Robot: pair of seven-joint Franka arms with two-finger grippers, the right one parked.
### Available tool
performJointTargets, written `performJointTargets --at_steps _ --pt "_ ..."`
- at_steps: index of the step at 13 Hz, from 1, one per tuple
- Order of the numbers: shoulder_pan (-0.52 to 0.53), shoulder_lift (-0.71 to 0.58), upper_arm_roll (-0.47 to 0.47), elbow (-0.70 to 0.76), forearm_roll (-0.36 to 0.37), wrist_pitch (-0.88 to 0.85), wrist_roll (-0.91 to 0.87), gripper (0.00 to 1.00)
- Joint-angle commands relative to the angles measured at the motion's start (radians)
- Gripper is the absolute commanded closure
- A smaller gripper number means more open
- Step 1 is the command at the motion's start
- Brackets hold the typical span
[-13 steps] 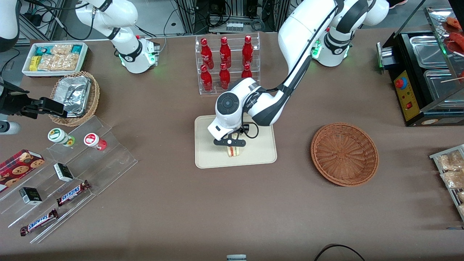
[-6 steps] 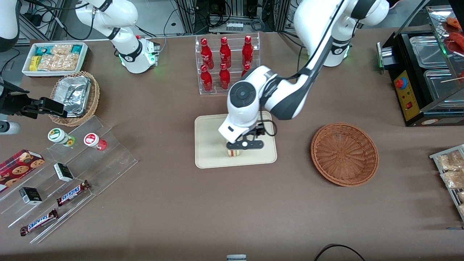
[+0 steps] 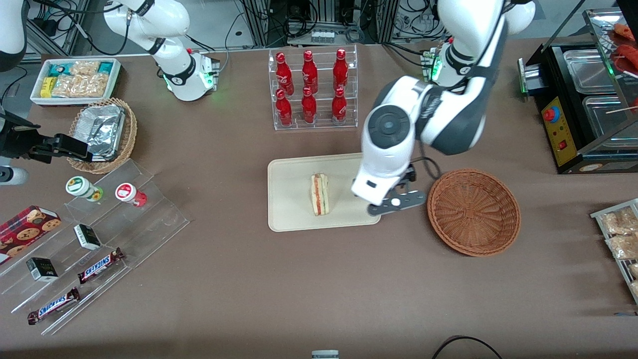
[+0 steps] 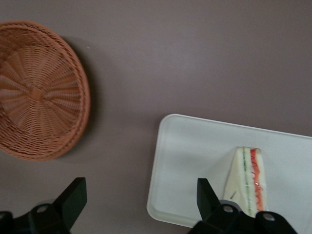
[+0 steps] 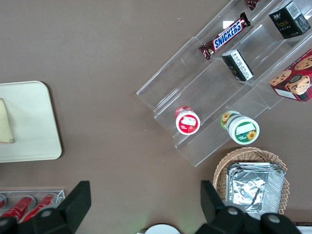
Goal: Place sandwich from basket to tray
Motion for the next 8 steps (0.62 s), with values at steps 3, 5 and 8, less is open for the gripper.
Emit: performJointTargets --at_steps 3,5,8 --pt "0.117 -0.309 -0.002 -0.302 0.012 -0.004 0.245 0.01" --pt "0.18 -0.399 -0.002 -0.37 0.012 -0.008 0.348 0.01" --pt "0.232 -0.471 -0.002 -0.383 0.013 -0.096 0.475 0.01"
